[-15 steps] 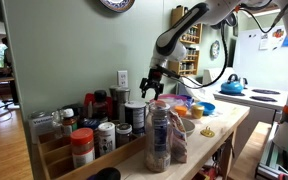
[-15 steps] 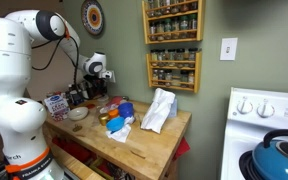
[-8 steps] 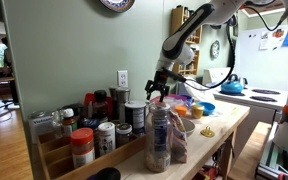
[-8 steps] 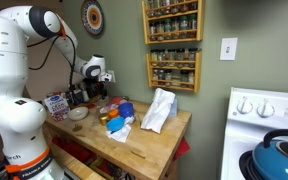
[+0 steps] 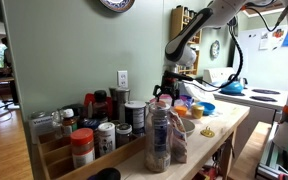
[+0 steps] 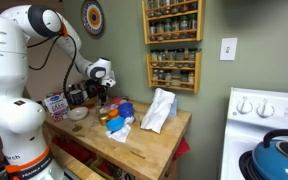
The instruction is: Spill the transparent bowl is content on a white lid, then spill the white lid is content in a light brown plate
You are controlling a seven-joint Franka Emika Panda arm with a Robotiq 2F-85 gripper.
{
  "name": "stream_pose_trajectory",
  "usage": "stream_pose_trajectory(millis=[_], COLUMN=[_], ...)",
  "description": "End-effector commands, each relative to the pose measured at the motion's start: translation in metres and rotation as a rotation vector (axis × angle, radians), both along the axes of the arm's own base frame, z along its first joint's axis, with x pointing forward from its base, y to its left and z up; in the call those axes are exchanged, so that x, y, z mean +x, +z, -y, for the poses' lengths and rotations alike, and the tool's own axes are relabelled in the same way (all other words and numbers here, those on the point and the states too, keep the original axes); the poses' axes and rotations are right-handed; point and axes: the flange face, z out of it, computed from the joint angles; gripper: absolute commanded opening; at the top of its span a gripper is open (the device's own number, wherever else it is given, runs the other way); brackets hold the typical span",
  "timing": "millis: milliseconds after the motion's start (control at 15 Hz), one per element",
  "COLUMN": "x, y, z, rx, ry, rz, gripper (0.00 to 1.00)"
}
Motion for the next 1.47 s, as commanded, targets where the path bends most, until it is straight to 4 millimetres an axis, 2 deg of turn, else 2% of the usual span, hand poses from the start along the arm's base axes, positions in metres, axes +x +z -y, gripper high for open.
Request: stream_pose_trajectory(millis=[0, 333, 400, 467, 533, 600, 667, 867, 933, 1000, 1067, 1133, 1400], x=[-0.017, -0.025, -0.025, -0.024, -0.022, -0.02, -0.018, -0.015, -0.015, -0.015, -0.017, -0.018, -0.02], y=[-0.015, -0.032, -0.034, -0.036, -0.04, -0.042, -0.044, -0.051, -0.054, -0.055, -0.054, -0.053, -0.048], z=[0.019, 0.037, 0.04, 0.044, 0.049, 0.052, 0.055, 0.064, 0.065, 0.066, 0.067, 0.068, 0.066], rx=[-0.021, -0.028, -0.02, 0.002, 0.001, 0.006, 0.009, 0.004, -0.003, -0.006, -0.013, -0.012, -0.025], ry=[-0.141, -0.299, -0.314, -0.314, -0.338, -0.354, -0.366, -0.389, -0.383, -0.379, -0.375, -0.372, -0.35], rz=[-0.127, -0.177, -0.178, -0.168, -0.17, -0.168, -0.161, -0.155, -0.154, -0.156, -0.156, -0.154, -0.146], gripper=[1.0, 1.0, 0.97, 0.79, 0.72, 0.71, 0.64, 0.38, 0.44, 0.59, 0.69, 0.7, 0.98])
